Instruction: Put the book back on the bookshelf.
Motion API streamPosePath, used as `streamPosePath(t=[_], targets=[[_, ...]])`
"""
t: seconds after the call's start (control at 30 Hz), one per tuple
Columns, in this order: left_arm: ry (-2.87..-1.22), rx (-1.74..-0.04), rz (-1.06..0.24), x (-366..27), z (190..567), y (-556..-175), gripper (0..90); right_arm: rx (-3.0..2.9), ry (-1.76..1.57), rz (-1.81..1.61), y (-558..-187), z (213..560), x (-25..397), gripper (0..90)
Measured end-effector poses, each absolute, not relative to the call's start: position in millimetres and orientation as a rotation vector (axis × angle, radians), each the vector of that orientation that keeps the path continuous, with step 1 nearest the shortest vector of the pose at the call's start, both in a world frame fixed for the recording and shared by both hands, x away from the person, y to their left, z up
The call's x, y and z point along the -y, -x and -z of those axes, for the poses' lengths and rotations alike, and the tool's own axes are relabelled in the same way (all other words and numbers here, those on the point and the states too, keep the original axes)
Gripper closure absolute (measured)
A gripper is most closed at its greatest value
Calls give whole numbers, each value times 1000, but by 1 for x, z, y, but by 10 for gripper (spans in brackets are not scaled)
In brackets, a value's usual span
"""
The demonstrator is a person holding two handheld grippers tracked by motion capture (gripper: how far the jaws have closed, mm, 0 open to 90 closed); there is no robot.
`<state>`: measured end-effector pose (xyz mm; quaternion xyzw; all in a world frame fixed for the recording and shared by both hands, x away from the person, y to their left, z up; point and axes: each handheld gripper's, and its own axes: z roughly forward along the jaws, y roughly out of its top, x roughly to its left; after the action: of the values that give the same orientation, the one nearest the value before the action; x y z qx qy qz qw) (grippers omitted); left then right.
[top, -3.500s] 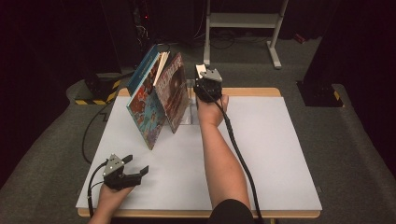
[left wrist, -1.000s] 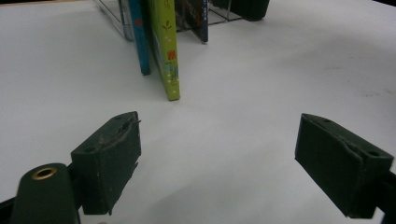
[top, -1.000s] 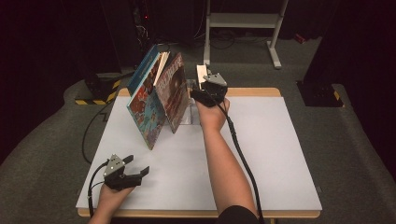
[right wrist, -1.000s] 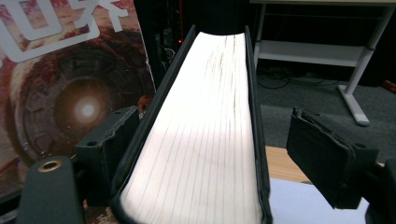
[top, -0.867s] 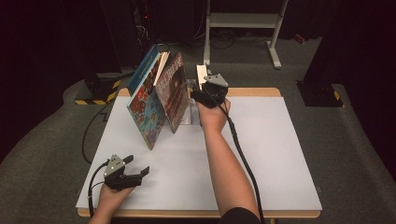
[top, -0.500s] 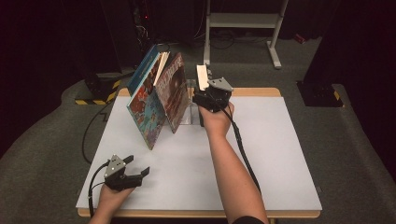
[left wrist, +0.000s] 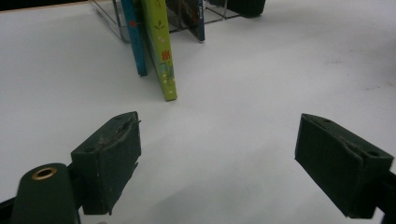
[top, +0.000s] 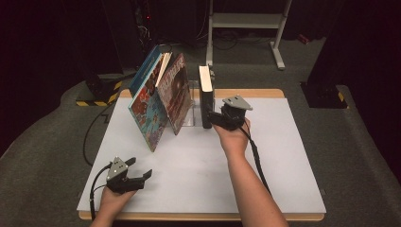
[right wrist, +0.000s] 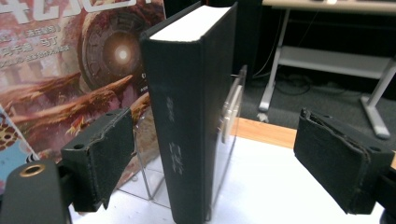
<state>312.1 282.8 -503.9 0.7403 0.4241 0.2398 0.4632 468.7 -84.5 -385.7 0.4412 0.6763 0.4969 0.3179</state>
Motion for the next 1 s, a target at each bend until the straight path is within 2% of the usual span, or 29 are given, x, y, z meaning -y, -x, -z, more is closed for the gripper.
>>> streamPosePath(t=[0.33,0.57,0.73,0.9,0.97,1.0], targets=[[-1824,-1031,-594,-282,504,-311,147,-1829,-1157,-1303,-442,407,124,108],[-1826,-1038,-602,-282,504,-312,148,-1887,-1196,-1222,-420,451,161,113],[-1827,-1038,-599,-282,504,-312,148,-1932,-1218,-1158,-390,481,190,111],[-1824,-1035,-591,-282,504,-312,148,-1947,-1166,-1135,-354,498,201,94],[-1827,-1033,-594,-282,504,-311,147,-1850,-1090,-1145,-341,500,199,157],[-1830,-1031,-596,-282,504,-311,148,-1826,-1063,-1149,-337,500,198,137]])
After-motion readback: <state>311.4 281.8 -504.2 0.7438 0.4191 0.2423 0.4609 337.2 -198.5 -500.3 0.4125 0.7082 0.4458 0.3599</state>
